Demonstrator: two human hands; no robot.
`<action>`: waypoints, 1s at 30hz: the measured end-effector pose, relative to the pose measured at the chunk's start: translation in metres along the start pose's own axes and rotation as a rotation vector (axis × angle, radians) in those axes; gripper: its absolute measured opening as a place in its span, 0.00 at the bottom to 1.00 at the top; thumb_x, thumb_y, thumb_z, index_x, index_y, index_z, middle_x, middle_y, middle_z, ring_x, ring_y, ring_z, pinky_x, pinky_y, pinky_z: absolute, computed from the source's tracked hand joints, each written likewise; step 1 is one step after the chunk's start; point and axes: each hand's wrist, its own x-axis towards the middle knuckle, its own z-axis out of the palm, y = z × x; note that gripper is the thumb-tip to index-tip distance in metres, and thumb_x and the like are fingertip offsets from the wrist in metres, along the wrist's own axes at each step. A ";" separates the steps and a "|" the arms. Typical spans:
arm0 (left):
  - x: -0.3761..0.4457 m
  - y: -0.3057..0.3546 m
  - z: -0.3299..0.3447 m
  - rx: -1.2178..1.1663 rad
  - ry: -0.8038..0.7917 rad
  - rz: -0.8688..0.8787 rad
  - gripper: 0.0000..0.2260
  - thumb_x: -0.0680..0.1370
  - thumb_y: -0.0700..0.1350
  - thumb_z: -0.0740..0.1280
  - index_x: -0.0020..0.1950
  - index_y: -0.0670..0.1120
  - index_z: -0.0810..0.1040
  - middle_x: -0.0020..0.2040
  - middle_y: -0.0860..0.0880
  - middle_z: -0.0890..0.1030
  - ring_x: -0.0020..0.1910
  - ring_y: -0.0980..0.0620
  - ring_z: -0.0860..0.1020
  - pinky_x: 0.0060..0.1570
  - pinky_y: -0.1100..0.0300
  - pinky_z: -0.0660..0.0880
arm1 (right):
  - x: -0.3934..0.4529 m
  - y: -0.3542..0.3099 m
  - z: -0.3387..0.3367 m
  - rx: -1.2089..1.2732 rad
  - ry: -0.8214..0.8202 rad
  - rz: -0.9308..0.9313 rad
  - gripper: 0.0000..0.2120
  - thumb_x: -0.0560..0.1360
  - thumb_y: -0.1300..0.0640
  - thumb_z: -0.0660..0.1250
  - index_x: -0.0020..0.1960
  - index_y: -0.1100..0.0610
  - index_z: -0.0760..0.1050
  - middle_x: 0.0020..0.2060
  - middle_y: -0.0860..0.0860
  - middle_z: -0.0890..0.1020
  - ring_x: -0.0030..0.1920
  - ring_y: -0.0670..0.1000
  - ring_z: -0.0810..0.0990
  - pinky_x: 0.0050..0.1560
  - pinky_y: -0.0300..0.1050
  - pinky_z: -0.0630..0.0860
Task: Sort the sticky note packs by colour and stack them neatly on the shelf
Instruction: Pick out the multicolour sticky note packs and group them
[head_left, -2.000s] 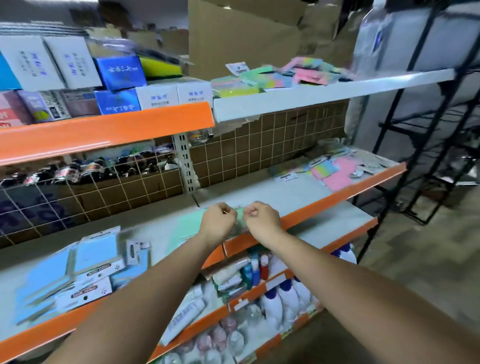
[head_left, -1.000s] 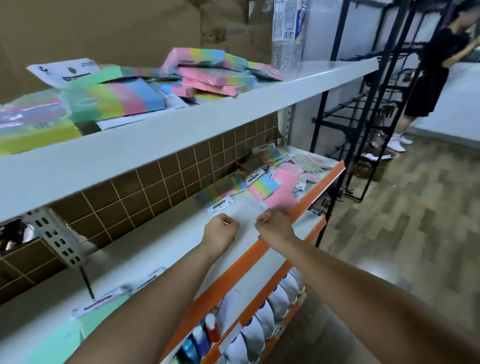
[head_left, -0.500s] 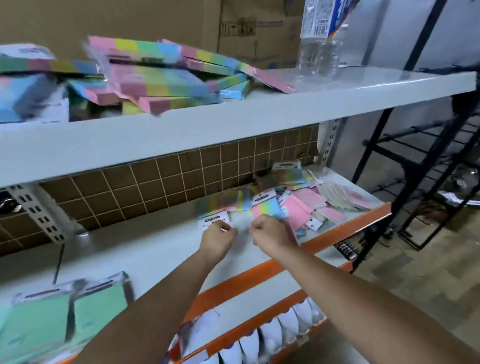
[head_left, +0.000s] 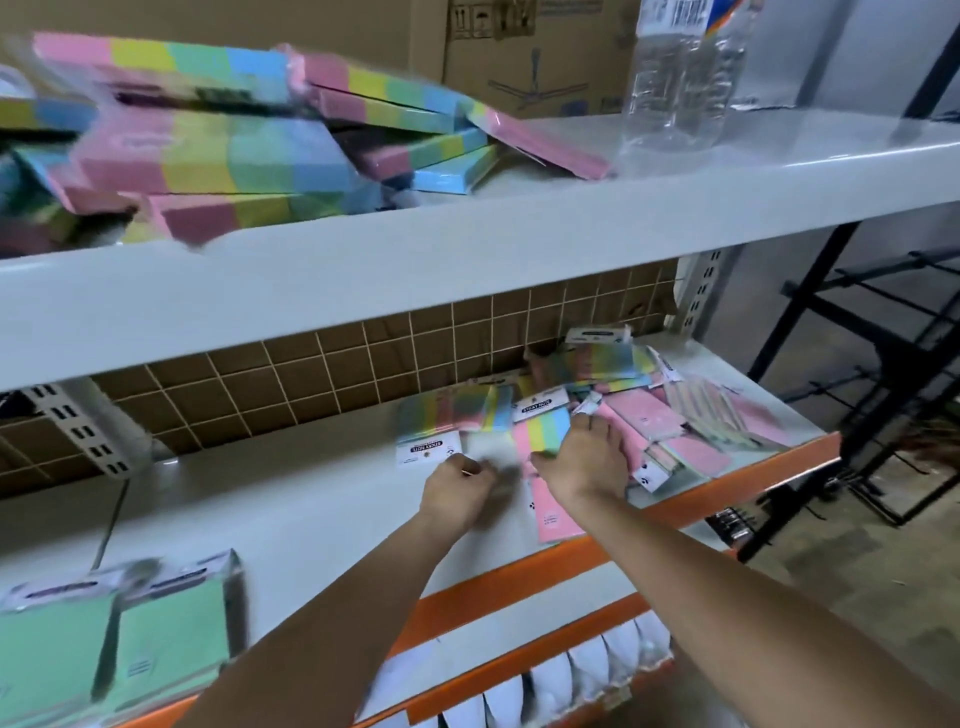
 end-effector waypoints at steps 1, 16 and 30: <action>0.002 0.001 0.002 0.002 -0.014 -0.001 0.10 0.79 0.50 0.64 0.53 0.43 0.76 0.51 0.39 0.82 0.53 0.41 0.79 0.48 0.55 0.75 | 0.003 0.000 0.002 -0.032 0.002 -0.001 0.35 0.71 0.41 0.70 0.69 0.60 0.66 0.65 0.58 0.70 0.67 0.58 0.67 0.62 0.50 0.69; 0.039 0.017 0.009 0.047 -0.178 -0.011 0.14 0.76 0.50 0.65 0.49 0.39 0.79 0.46 0.37 0.81 0.46 0.39 0.80 0.42 0.55 0.73 | 0.035 -0.012 0.003 -0.060 -0.042 0.086 0.23 0.73 0.58 0.65 0.67 0.58 0.66 0.63 0.58 0.76 0.66 0.58 0.69 0.65 0.48 0.64; 0.033 0.057 0.015 -0.351 -0.117 -0.022 0.10 0.80 0.50 0.60 0.44 0.47 0.75 0.39 0.47 0.79 0.40 0.47 0.77 0.43 0.58 0.71 | 0.053 -0.018 -0.026 0.509 -0.128 0.062 0.16 0.73 0.59 0.62 0.59 0.59 0.73 0.54 0.62 0.80 0.55 0.64 0.78 0.50 0.48 0.74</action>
